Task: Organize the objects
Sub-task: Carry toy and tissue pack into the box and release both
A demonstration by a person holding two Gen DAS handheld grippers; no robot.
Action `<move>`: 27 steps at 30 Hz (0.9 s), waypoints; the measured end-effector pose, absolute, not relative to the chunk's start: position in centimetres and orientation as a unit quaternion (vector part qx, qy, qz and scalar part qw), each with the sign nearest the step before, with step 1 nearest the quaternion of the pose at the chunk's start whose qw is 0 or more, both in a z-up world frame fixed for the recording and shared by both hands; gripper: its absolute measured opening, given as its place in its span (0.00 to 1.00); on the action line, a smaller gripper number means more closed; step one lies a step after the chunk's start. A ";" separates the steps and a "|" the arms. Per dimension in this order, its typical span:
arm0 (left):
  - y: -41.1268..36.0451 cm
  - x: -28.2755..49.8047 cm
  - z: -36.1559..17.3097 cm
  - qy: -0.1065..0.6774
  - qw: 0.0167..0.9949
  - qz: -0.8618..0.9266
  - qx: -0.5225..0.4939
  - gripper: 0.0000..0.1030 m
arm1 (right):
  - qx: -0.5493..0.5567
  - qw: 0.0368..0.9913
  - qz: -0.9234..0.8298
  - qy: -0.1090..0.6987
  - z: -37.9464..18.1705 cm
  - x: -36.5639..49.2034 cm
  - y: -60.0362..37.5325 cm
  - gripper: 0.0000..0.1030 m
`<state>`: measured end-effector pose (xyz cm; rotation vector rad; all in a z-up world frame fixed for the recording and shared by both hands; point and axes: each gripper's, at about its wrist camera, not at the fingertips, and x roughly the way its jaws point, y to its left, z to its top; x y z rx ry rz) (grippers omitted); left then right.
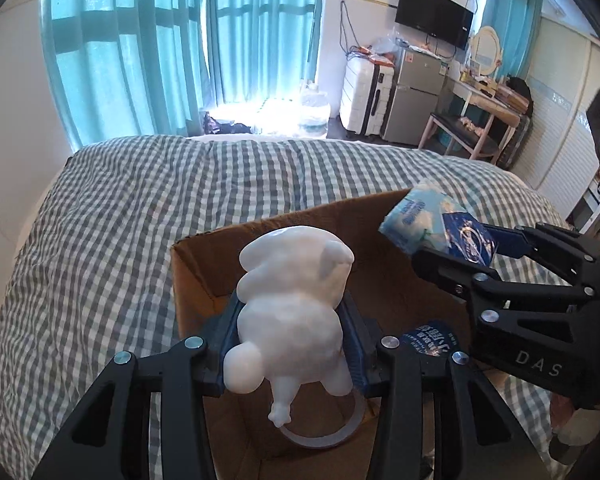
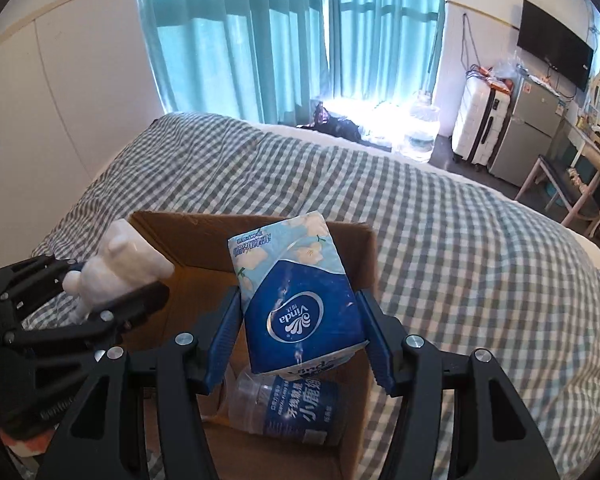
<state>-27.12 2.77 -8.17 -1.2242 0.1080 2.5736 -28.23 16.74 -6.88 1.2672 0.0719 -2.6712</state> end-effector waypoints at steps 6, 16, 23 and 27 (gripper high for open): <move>2.4 -27.9 -10.2 0.020 0.146 0.885 -0.443 0.44 | 0.438 0.097 -0.894 0.014 -8.7 -28.8 16.8 0.55; 1.5 -27.3 -9.4 -0.009 0.141 0.878 -0.457 0.76 | 0.413 0.099 -0.904 -0.037 -6.2 -27.5 18.2 0.71; -0.4 -23.8 -2.8 -0.054 0.118 0.896 -0.425 0.92 | 0.371 0.094 -0.924 -0.004 0.8 -22.9 19.1 0.71; -1.5 -21.1 0.9 -0.059 0.092 0.907 -0.407 0.93 | 0.345 0.090 -0.934 0.019 4.9 -19.2 19.8 0.71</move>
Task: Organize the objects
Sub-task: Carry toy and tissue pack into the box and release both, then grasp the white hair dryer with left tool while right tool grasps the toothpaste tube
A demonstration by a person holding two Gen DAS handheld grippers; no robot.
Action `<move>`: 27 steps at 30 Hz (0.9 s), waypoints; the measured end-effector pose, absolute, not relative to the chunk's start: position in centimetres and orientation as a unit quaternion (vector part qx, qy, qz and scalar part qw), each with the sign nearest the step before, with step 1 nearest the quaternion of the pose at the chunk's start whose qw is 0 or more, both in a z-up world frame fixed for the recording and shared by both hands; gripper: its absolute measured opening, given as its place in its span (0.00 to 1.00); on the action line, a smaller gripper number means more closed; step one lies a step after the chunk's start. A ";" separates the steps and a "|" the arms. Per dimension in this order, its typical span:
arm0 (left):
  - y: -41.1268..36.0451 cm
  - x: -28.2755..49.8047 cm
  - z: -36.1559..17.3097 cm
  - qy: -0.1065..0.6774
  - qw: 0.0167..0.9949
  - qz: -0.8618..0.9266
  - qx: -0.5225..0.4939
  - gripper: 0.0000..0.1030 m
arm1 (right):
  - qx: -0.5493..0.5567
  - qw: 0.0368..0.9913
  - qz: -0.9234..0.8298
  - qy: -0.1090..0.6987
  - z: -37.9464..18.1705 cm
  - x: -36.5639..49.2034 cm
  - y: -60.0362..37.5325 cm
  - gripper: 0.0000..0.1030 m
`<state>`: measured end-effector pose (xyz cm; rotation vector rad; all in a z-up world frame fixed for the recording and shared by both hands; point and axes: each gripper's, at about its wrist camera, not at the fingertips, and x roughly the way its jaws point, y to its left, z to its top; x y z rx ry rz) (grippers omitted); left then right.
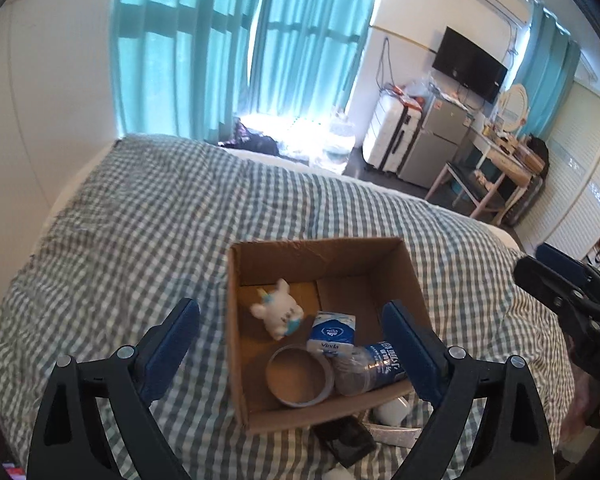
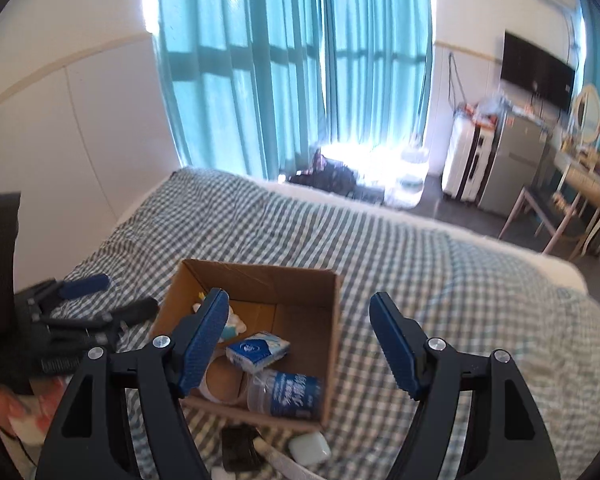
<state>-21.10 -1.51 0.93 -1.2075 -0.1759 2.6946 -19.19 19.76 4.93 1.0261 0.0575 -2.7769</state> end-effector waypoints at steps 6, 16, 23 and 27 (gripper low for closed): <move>-2.3 -16.5 4.4 -0.050 0.080 0.923 -0.373 0.97 | 0.323 0.083 -0.942 0.043 8.6 -13.3 20.9 0.72; -0.5 -10.2 2.4 -0.005 0.045 0.925 -0.378 0.99 | 0.344 0.086 -0.932 0.071 5.3 -6.7 21.7 0.72; 2.0 -8.4 -3.1 0.025 0.029 0.913 -0.406 0.99 | 0.379 0.113 -0.915 0.080 -1.7 -5.3 23.4 0.72; 4.2 -8.0 -7.5 0.024 0.052 0.894 -0.445 0.99 | 0.400 0.125 -0.903 0.095 -5.5 -5.3 23.8 0.72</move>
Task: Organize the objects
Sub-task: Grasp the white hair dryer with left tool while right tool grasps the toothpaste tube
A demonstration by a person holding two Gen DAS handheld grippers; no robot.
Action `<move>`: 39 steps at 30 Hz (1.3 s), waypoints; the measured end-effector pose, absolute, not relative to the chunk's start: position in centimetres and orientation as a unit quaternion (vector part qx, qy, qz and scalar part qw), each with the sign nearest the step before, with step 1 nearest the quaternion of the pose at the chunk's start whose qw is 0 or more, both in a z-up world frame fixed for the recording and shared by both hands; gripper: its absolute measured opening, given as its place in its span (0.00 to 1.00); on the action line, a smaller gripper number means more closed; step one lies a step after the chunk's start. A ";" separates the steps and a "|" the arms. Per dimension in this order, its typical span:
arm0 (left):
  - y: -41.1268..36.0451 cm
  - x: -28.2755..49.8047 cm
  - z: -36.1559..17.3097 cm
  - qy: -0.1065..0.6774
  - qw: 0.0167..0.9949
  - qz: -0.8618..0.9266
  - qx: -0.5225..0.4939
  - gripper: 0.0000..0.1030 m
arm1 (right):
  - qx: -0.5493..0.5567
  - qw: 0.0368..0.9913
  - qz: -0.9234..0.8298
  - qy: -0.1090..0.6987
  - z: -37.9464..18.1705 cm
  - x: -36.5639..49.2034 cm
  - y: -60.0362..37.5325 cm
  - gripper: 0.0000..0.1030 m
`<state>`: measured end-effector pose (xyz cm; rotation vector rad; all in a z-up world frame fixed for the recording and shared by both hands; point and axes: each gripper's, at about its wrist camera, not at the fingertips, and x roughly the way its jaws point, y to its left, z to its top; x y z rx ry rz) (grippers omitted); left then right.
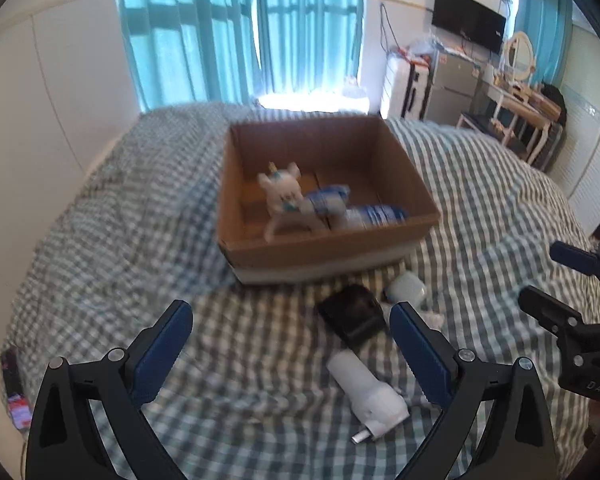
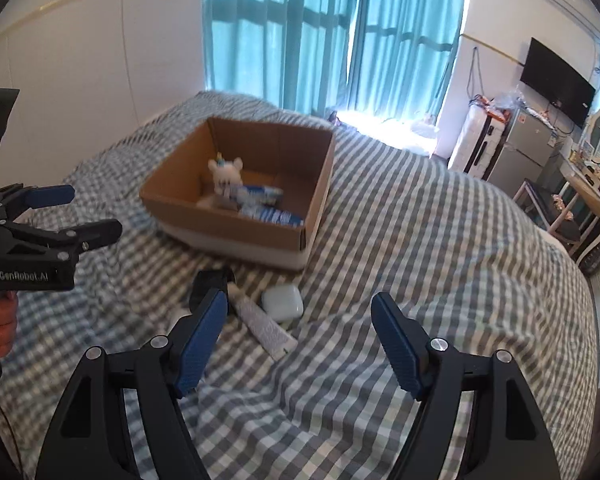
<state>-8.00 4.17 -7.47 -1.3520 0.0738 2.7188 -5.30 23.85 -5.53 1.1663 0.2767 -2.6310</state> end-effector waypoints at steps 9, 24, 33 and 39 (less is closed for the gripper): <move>6.9 -8.2 -16.3 0.008 0.071 0.843 -0.534 0.99 | 0.438 0.137 -0.884 0.090 -11.5 -7.2 24.1 0.72; 8.9 -6.1 -19.7 0.016 0.147 0.813 -0.563 0.50 | 0.490 0.128 -0.859 0.074 -15.2 -8.9 24.2 0.72; 5.8 -4.8 -16.4 0.018 0.141 0.830 -0.540 0.42 | 0.495 0.133 -0.853 0.098 -15.1 -9.3 22.7 0.72; 3.1 -7.0 -13.9 0.028 0.112 0.851 -0.513 0.42 | 0.523 0.148 -0.830 0.125 -17.0 -11.6 19.8 0.72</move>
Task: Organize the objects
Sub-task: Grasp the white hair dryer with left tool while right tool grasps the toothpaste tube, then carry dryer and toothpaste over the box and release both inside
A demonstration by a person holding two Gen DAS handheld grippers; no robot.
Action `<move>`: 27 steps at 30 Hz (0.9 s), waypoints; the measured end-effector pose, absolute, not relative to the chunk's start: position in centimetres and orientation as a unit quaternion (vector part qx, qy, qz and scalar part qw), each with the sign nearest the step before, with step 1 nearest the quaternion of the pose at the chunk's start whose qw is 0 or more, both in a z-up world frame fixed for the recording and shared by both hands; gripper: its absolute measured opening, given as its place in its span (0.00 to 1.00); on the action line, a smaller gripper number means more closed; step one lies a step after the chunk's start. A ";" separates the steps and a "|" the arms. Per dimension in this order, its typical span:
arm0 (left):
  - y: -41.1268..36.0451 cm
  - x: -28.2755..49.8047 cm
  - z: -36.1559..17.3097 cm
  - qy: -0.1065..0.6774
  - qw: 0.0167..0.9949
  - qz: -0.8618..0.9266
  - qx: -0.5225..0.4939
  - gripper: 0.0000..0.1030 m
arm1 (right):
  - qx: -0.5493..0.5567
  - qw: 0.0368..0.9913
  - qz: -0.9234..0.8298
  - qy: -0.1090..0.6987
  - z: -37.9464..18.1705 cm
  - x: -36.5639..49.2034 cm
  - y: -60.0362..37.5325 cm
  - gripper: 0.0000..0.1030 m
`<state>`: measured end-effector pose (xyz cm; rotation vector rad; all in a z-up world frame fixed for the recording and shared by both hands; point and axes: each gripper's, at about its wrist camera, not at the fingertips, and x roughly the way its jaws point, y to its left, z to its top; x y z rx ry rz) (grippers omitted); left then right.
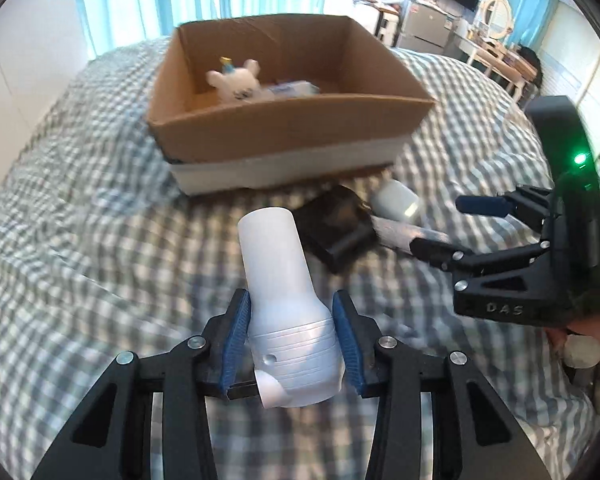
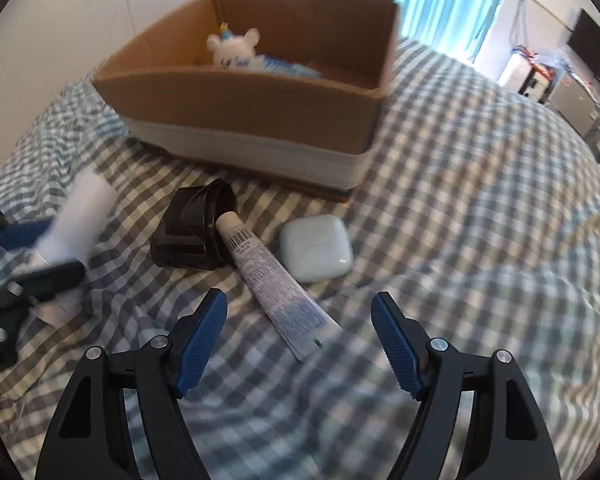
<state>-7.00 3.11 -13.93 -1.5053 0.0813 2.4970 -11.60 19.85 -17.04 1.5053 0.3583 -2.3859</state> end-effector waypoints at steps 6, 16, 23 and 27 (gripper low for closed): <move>2.0 -9.0 -15.2 0.027 0.094 0.850 -0.518 0.42 | 0.552 0.155 -0.807 0.144 -19.5 -13.9 17.6 0.64; 1.1 -10.5 -17.1 0.018 0.093 0.843 -0.529 0.42 | 0.574 0.141 -0.792 0.154 -21.7 -14.8 16.4 0.35; 0.9 -10.1 -16.6 0.013 0.102 0.842 -0.529 0.42 | 0.551 0.140 -0.808 0.154 -19.5 -13.2 16.3 0.25; 0.4 -9.5 -15.6 0.008 0.105 0.844 -0.527 0.42 | 0.534 0.134 -0.822 0.145 -17.1 -12.0 16.5 0.24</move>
